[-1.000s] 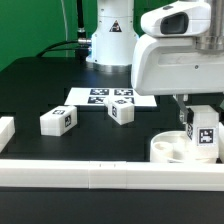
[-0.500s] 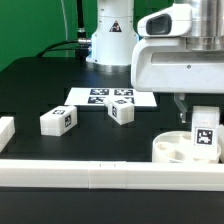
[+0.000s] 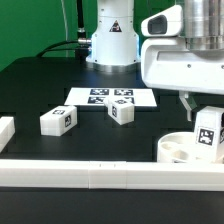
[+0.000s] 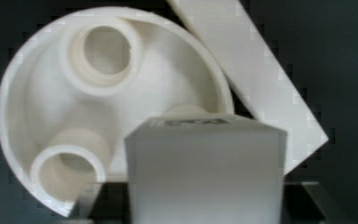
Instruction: Assemble stool
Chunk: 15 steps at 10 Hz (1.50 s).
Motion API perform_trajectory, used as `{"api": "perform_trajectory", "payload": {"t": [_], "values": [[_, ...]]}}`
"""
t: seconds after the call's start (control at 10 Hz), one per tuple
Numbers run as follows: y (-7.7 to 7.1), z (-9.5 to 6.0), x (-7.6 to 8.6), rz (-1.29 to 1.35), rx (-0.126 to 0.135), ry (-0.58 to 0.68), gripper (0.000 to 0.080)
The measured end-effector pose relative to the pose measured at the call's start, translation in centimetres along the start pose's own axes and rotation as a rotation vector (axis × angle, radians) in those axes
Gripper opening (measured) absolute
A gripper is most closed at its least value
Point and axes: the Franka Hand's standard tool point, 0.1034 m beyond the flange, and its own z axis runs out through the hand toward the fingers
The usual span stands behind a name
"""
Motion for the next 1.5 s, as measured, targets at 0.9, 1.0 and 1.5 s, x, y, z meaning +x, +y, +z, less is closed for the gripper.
{"api": "perform_trajectory", "payload": {"t": [0.9, 1.0, 1.5], "values": [[-0.47, 0.04, -0.20, 0.613, 0.045, -0.012, 0.0340], [-0.53, 0.04, -0.23, 0.668, 0.049, -0.017, 0.0340], [-0.65, 0.08, -0.40, 0.761, 0.053, -0.030, 0.0547]]}}
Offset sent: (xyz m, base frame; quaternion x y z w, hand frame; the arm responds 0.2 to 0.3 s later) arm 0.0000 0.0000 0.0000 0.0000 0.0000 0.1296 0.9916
